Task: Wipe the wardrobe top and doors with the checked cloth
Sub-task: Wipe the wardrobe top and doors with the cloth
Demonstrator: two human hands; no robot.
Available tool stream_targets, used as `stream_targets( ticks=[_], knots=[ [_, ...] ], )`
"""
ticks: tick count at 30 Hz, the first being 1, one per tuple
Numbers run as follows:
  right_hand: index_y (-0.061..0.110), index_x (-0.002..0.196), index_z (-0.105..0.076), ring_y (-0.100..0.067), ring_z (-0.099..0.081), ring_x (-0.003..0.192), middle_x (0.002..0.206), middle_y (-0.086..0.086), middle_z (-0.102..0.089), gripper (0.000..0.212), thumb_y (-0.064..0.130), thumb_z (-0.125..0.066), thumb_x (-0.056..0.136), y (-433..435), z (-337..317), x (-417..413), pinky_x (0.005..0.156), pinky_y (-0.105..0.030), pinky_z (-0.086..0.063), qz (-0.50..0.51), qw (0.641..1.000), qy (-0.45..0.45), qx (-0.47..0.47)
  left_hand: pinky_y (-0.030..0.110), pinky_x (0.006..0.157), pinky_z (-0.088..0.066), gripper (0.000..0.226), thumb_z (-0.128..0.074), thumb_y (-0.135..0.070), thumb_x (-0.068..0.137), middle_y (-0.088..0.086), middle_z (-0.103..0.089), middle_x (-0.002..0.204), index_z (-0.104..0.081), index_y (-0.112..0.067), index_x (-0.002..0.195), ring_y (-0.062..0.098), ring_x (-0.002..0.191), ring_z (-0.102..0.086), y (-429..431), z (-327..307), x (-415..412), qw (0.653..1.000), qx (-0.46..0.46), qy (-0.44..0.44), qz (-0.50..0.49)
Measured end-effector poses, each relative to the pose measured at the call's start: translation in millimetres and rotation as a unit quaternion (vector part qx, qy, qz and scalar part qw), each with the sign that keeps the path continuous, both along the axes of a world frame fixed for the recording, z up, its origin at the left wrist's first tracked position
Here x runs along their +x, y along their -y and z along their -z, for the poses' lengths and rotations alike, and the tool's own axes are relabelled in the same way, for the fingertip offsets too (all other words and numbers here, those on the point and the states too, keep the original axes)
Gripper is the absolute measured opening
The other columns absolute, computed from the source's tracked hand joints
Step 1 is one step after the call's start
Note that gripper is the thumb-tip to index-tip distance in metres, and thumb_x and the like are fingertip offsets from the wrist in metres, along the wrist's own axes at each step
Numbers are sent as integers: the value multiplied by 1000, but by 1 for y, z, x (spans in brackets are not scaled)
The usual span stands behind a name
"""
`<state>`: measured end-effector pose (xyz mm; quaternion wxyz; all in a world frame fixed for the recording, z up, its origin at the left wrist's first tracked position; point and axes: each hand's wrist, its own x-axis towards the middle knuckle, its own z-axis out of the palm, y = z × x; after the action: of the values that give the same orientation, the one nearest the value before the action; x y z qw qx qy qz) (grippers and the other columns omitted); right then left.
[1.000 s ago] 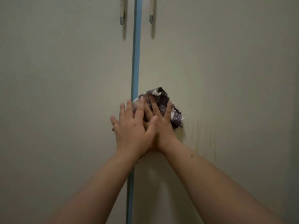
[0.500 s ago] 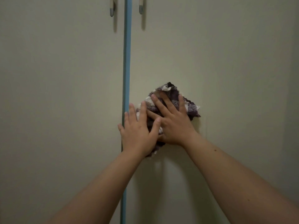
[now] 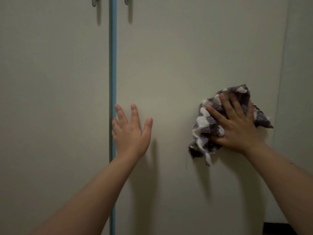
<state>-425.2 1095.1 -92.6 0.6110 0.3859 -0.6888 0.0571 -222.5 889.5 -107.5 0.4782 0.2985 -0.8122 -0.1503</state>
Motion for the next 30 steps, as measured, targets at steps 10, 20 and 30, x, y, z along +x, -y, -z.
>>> stream_targets(
  ticks=[10, 20, 30],
  knots=[
    [45, 146, -6, -27, -5, 144, 155, -8, -13, 88, 67, -39, 67, -49, 57, -26, 102, -67, -13, 3, 988, 119, -96, 49, 112, -12, 73, -31, -61, 88, 8, 17, 155, -2, -31, 148, 37, 140, -5, 0, 1, -1, 1000, -13, 0, -14],
    [41, 147, -3, -28, 6, 145, 158, -1, 9, 78, 80, -11, 80, -50, 120, -28, 100, -72, -4, 27, 983, 162, -82, 47, 112, -13, 71, -30, -60, 88, 7, 18, 155, -2, -33, 147, 36, 138, -7, 9, 3, 4, 999, -41, 20, -4],
    [37, 148, -11, -34, 0, 144, 158, -10, 6, 88, 71, -36, 71, 28, 107, 12, 105, -67, 0, -3, 998, 31, -48, 44, 112, -12, 72, -10, -67, 76, -3, 13, 156, -13, -44, 144, 32, 140, -5, 19, 5, 17, 998, -15, -7, 60]
  ],
)
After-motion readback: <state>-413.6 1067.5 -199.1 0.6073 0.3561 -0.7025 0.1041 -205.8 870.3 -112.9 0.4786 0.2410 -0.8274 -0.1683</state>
